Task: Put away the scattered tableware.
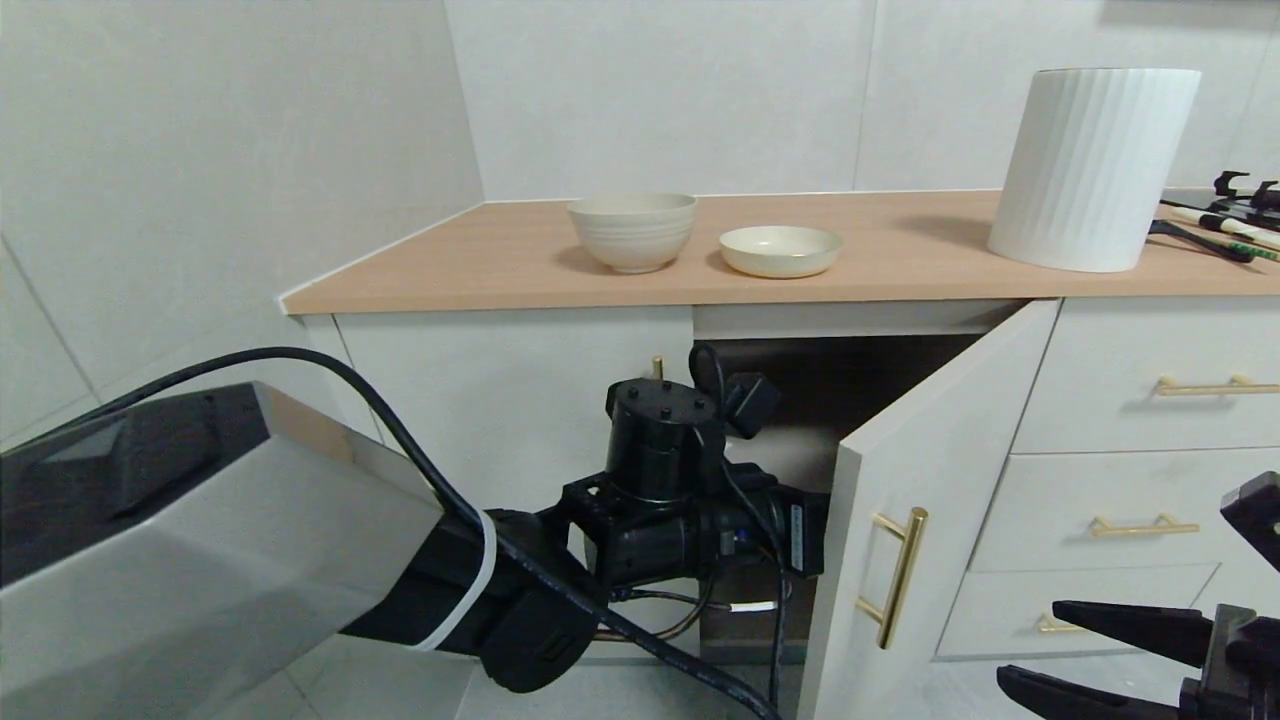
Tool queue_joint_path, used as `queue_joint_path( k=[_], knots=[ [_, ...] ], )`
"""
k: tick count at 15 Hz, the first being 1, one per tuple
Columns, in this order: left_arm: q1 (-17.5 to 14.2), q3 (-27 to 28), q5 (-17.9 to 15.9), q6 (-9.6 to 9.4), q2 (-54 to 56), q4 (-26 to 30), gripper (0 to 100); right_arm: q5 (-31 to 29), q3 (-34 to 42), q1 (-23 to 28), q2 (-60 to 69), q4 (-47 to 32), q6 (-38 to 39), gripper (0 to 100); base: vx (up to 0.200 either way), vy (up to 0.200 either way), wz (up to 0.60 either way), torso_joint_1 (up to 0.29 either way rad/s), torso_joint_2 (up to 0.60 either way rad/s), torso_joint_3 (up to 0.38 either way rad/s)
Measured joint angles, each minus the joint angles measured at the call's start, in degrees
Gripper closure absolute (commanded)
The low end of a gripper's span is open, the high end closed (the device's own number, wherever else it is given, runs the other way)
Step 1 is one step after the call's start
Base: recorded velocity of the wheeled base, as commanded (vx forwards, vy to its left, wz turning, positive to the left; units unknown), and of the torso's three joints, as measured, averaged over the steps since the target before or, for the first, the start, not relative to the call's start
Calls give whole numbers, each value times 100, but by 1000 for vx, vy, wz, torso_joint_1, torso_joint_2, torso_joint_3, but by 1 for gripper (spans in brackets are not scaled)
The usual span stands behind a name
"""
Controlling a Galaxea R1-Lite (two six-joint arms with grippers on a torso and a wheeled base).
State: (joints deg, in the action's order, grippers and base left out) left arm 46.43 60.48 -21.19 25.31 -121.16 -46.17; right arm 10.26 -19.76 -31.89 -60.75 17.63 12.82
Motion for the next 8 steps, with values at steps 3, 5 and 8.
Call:
queue_joint_path(
  k=[3,5,8],
  knots=[
    [-10,167,23,20,-37,104,100,-1,0,-5,17,0,1,0,-133,0,0,8,-2,0],
    [4,265,6,23,-67,166,100,5,-2,-11,33,-1,0,0,0,0,0,0,0,0],
    [-11,496,0,26,-111,446,100,7,-5,-11,66,2,1,0,0,0,0,0,0,0]
  ],
)
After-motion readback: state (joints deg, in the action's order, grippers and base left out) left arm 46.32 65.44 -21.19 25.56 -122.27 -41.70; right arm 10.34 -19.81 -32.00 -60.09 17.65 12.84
